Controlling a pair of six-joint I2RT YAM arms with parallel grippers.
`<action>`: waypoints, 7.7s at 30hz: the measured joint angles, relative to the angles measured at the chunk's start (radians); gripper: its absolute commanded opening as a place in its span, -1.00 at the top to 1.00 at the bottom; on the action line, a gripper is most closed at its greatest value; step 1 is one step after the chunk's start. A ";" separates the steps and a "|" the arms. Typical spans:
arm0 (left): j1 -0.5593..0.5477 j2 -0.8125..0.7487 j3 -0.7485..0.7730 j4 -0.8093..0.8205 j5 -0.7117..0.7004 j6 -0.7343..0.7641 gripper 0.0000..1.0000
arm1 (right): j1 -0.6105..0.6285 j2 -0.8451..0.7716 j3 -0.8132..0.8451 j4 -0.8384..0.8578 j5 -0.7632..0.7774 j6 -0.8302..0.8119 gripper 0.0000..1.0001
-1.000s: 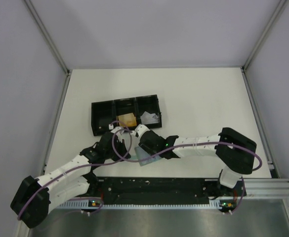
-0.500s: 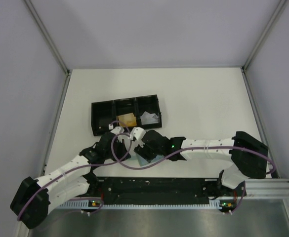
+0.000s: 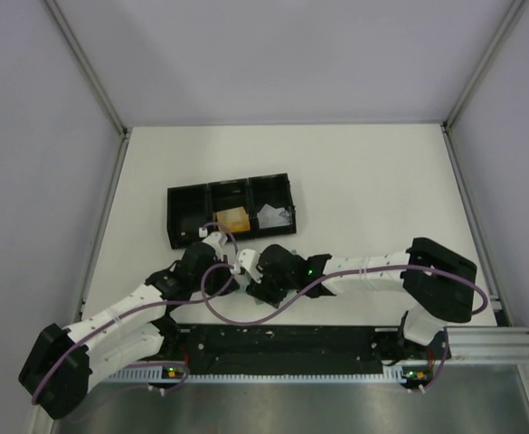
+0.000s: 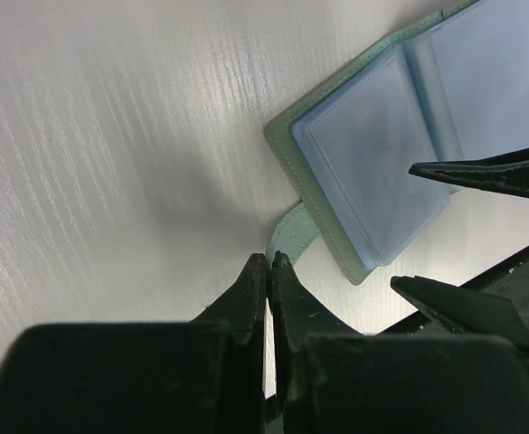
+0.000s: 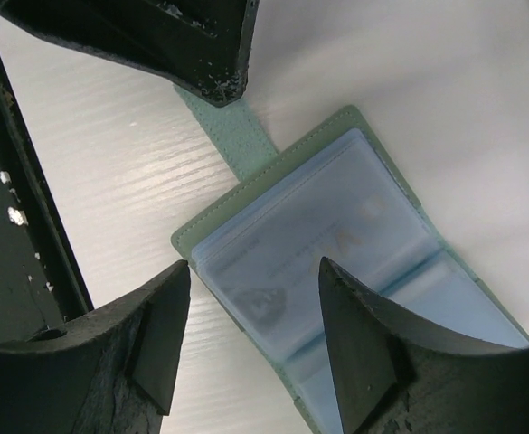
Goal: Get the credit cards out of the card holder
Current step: Remove the credit card from the card holder.
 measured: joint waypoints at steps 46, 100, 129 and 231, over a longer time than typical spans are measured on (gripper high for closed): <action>0.000 -0.019 0.000 -0.032 -0.003 0.007 1.00 | -0.035 0.022 -0.013 -0.079 0.448 0.075 0.55; -0.090 0.263 0.074 0.293 0.021 -0.132 0.96 | -0.227 -0.217 -0.086 0.042 -0.073 0.443 0.41; -0.090 0.303 0.051 0.296 0.029 -0.128 1.00 | -0.396 0.108 -0.236 0.487 -0.499 0.829 0.86; -0.176 0.294 0.109 0.183 -0.111 -0.144 1.00 | -0.474 0.113 -0.260 0.497 -0.614 0.776 1.00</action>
